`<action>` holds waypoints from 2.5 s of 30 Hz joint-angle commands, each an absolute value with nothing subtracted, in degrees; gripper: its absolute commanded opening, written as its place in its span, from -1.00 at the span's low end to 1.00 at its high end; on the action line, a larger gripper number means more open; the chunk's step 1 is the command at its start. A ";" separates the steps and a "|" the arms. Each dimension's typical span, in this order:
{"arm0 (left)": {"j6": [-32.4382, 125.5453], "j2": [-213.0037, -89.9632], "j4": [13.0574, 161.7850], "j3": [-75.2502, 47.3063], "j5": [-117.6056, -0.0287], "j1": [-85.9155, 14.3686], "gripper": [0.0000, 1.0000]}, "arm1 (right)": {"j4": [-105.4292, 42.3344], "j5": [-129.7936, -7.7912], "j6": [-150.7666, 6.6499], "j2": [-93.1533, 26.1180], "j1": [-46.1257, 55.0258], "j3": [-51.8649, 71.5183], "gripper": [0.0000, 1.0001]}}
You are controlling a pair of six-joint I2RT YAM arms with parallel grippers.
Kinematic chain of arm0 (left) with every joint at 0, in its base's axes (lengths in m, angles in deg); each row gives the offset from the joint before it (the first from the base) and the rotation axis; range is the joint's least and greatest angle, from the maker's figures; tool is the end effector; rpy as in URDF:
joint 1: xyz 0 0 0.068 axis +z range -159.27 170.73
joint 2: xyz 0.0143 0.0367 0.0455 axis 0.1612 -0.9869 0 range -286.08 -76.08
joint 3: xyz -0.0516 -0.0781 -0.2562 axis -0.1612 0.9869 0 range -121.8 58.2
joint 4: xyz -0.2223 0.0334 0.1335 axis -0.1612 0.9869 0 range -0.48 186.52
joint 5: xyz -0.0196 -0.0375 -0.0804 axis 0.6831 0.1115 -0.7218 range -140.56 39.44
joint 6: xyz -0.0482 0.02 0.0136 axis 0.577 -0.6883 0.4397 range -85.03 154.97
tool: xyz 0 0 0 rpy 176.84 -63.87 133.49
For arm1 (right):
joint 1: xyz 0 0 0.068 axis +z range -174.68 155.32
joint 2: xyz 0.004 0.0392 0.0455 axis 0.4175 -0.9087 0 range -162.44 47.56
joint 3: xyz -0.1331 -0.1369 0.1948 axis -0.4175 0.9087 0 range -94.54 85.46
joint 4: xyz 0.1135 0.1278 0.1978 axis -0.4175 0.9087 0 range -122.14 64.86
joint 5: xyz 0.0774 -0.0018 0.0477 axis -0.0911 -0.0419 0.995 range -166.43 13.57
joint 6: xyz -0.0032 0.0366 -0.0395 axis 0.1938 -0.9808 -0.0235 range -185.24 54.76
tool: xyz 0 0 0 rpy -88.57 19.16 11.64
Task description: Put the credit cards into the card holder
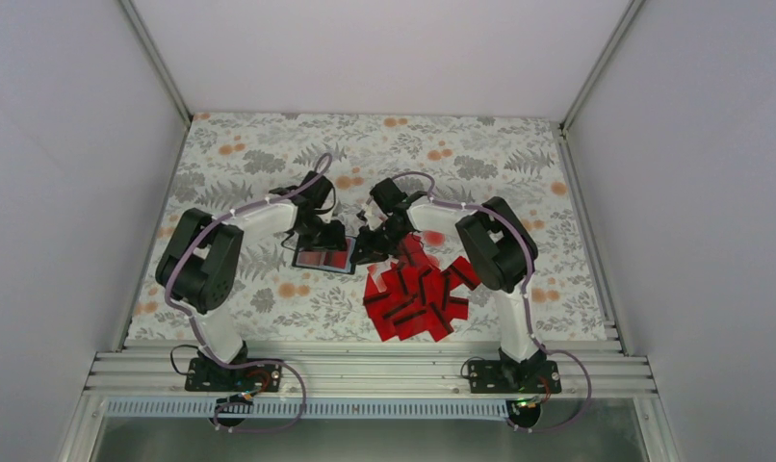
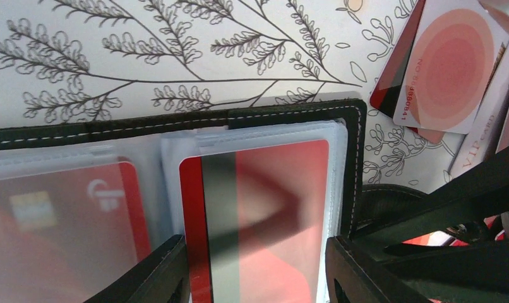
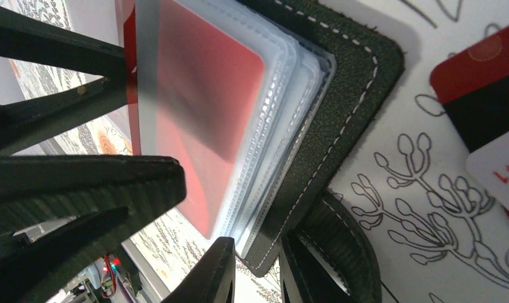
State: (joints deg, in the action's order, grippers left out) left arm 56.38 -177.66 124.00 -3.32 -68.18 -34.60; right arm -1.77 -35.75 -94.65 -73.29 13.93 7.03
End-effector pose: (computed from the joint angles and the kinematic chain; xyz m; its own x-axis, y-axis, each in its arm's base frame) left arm 0.2918 -0.1499 0.1563 -0.9865 0.0820 -0.1417 0.1295 0.9204 -0.3688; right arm 0.3032 0.2717 0.1226 -0.9566 -0.2874 0.0482 -0.1769 0.7042 0.6876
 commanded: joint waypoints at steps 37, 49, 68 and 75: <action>56.65 -169.88 130.15 -5.65 -65.51 -34.64 0.49 | -1.55 -32.02 -95.58 -66.29 13.73 5.45 -0.29; 54.48 -168.24 126.37 0.37 -66.34 -32.32 -0.33 | -7.94 -31.77 -102.72 -67.90 13.52 6.78 -0.23; 52.93 -173.49 122.31 2.70 -67.47 -32.39 -0.76 | -7.89 -33.41 -104.52 -72.88 12.35 6.80 -0.20; 52.81 -174.97 120.79 5.04 -67.60 -32.37 -0.80 | -7.40 -32.97 -104.61 -75.06 12.43 6.00 -0.19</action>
